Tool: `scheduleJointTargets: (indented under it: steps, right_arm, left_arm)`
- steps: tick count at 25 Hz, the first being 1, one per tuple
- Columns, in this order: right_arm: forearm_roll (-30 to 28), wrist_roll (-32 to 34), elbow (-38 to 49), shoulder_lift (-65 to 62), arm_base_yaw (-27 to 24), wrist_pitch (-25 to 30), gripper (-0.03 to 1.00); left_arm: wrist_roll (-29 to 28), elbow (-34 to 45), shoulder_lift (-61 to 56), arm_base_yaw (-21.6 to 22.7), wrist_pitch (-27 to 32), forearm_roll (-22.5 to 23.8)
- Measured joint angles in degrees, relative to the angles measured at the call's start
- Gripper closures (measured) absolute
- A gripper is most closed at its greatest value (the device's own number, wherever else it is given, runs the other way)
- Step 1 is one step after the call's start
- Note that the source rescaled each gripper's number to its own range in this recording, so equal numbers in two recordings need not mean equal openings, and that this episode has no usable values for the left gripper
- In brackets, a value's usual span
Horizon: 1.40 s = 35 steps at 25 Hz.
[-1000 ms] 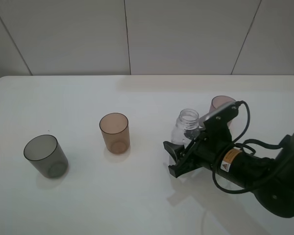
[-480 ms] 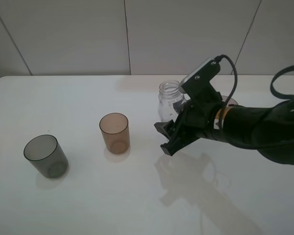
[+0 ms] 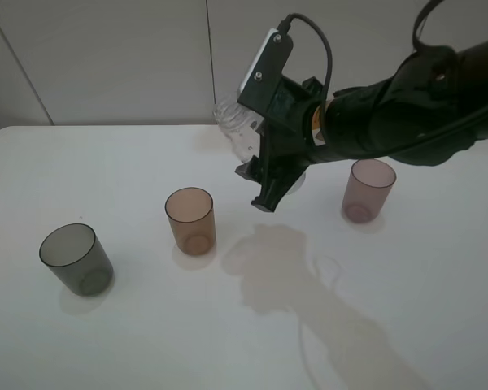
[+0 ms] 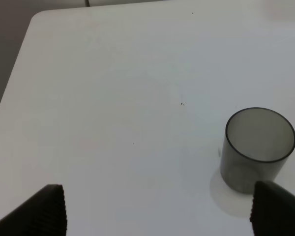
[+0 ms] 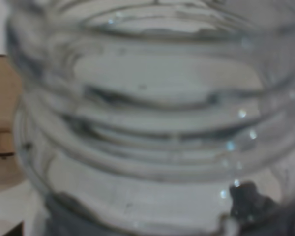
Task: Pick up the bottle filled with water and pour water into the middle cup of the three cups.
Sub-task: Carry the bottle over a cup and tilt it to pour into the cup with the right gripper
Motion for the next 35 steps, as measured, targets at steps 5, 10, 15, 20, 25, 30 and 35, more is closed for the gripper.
scheduleJointTargets:
  steps: [5,10,15,20,25,30,35]
  right_arm:
    - [-7.6,0.0,-3.2,5.1,0.0,0.8,0.93]
    - [-13.1,0.0,-5.8,8.6,0.0,0.6,0.93]
    - [-20.4,0.0,-6.8,10.9,0.0,0.1,0.93]
    - [-28.0,0.0,-8.5,11.2,0.0,0.1,0.93]
    - [-37.7,0.0,-9.1,11.8,0.0,0.2,0.93]
    - [-43.6,0.1,-10.6,14.3,0.0,3.7,0.93]
    - [-47.5,0.2,-10.6,14.7,0.2,5.4,0.93]
  left_arm:
    - [0.0,0.0,0.0,0.0,0.0,0.0]
    - [0.0,0.0,0.0,0.0,0.0,0.0]
    - [0.0,0.0,0.0,0.0,0.0,0.0]
    - [0.0,0.0,0.0,0.0,0.0,0.0]
    - [0.0,0.0,0.0,0.0,0.0,0.0]
    - [0.0,0.0,0.0,0.0,0.0,0.0]
    - [0.0,0.0,0.0,0.0,0.0,0.0]
